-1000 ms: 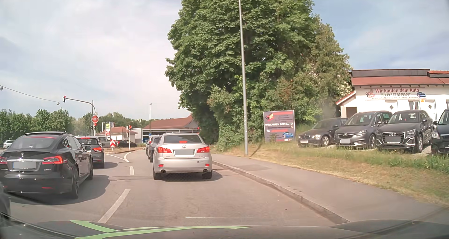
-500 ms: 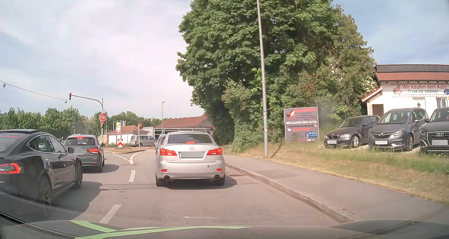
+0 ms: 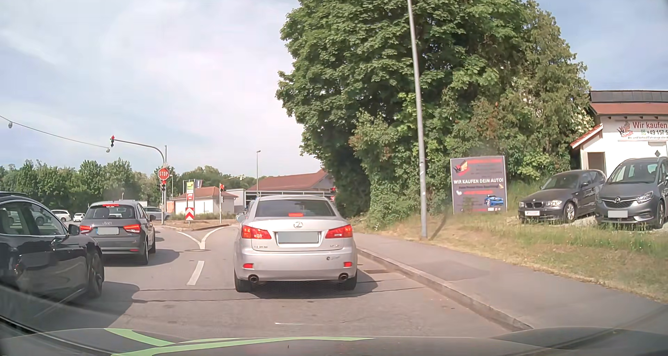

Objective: Follow the waypoints while adhering to traffic rules and regulations

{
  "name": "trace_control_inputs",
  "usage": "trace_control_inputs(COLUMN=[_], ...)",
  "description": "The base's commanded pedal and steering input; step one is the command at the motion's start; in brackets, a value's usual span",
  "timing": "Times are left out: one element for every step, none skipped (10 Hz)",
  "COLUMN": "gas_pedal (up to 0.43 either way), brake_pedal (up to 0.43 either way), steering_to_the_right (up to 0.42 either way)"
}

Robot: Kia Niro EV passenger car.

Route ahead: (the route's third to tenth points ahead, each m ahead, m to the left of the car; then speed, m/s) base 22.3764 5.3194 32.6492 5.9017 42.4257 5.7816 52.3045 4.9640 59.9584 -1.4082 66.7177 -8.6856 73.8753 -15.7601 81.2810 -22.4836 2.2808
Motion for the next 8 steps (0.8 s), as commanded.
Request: trace_control_inputs(gas_pedal=[0.0, 0.0, 0.0, 0.0, 0.0, 0.0, 0.0, 0.0], brake_pedal=[0.213, 0.22, 0.213, 0.213, 0.213, 0.213, 0.213, 0.213], steering_to_the_right=[-0.123, -0.119, -0.116, -0.115, -0.113, -0.112, -0.112, -0.112])
